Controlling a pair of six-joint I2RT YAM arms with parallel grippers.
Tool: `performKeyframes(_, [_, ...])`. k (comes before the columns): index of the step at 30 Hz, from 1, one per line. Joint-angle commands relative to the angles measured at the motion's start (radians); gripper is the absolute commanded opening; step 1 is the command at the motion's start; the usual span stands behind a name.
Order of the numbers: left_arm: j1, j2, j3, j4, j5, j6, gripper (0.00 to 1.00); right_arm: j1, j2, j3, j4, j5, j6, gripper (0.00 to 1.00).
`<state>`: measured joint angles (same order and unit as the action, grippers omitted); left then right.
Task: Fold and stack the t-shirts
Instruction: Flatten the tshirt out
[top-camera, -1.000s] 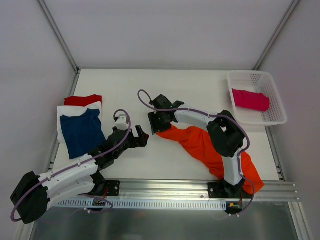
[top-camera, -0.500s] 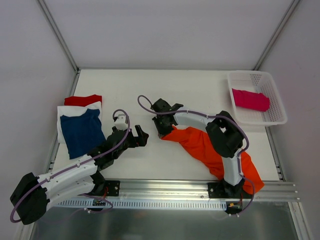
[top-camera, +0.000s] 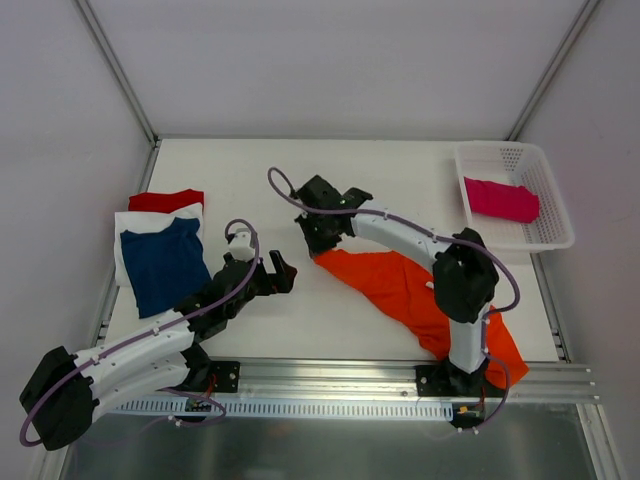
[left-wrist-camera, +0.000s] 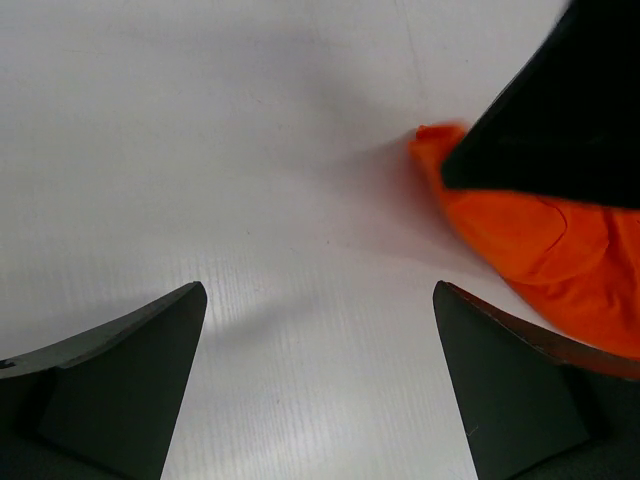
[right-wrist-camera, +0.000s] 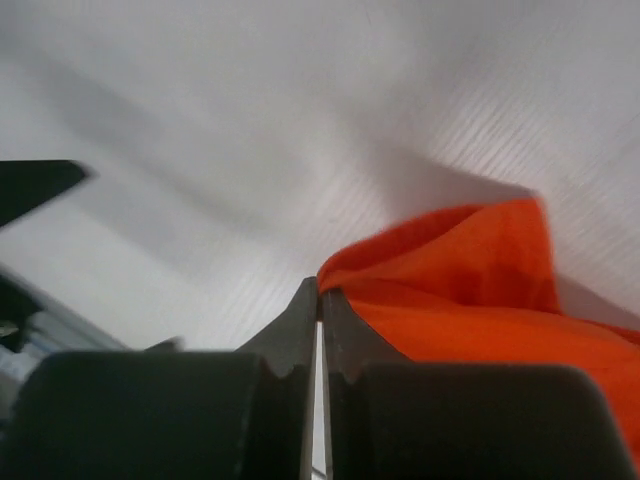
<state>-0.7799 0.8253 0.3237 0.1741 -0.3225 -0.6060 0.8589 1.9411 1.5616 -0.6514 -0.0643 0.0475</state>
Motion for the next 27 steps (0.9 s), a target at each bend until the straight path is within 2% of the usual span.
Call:
performKeyframes(1, [-0.004, 0.008, -0.005, 0.013, -0.023, -0.001, 0.99, 0.011, -0.182, 0.305, -0.162, 0.015, -0.083, 0.00])
performKeyframes(2, [-0.004, 0.012, -0.006, 0.016, -0.020, -0.006, 0.99, 0.009, -0.185, 0.392, -0.215, 0.015, -0.093, 0.00])
performKeyframes(3, [-0.004, 0.017, -0.006, 0.019, -0.017, -0.014, 0.99, 0.009, -0.174, 0.593, -0.264, 0.015, -0.104, 0.00])
performKeyframes(5, [-0.004, 0.024, -0.012, 0.037, -0.009, -0.020, 0.99, 0.000, -0.122, 0.830, -0.431, -0.006, -0.121, 0.00])
performKeyframes(6, [-0.004, 0.028, -0.012, 0.045, -0.004, -0.026, 0.99, -0.007, -0.108, 1.036, -0.470, -0.040, -0.118, 0.00])
performKeyframes(8, [-0.002, 0.035, -0.017, 0.062, 0.008, -0.032, 0.99, -0.078, -0.116, 1.114, -0.490, -0.204, -0.054, 0.01])
performKeyframes(9, [-0.001, 0.038, -0.017, 0.065, 0.017, -0.035, 0.99, -0.151, -0.186, 1.026, -0.416, -0.347, -0.011, 0.01])
performKeyframes(10, [0.001, 0.040, -0.017, 0.070, 0.019, -0.037, 0.99, -0.184, -0.238, 0.946, -0.365, -0.400, 0.049, 0.01])
performKeyframes(11, [0.001, 0.041, -0.017, 0.071, 0.022, -0.038, 0.99, -0.208, -0.349, 0.864, -0.311, -0.425, 0.063, 0.01])
performKeyframes(12, [0.001, 0.041, -0.017, 0.071, 0.025, -0.035, 0.99, -0.239, -0.396, 0.750, -0.245, -0.427, 0.068, 0.02])
performKeyframes(15, [0.001, 0.032, -0.020, 0.067, 0.026, -0.031, 0.99, -0.294, -0.502, 0.718, -0.257, -0.407, 0.038, 0.02])
performKeyframes(22, [0.002, 0.000, -0.023, 0.061, 0.013, -0.032, 0.99, -0.393, -0.608, 0.727, -0.321, -0.355, 0.003, 0.03])
performKeyframes(27, [0.004, -0.020, -0.028, 0.054, -0.015, -0.040, 0.99, -0.396, -0.688, 0.531, -0.337, -0.211, -0.038, 0.03])
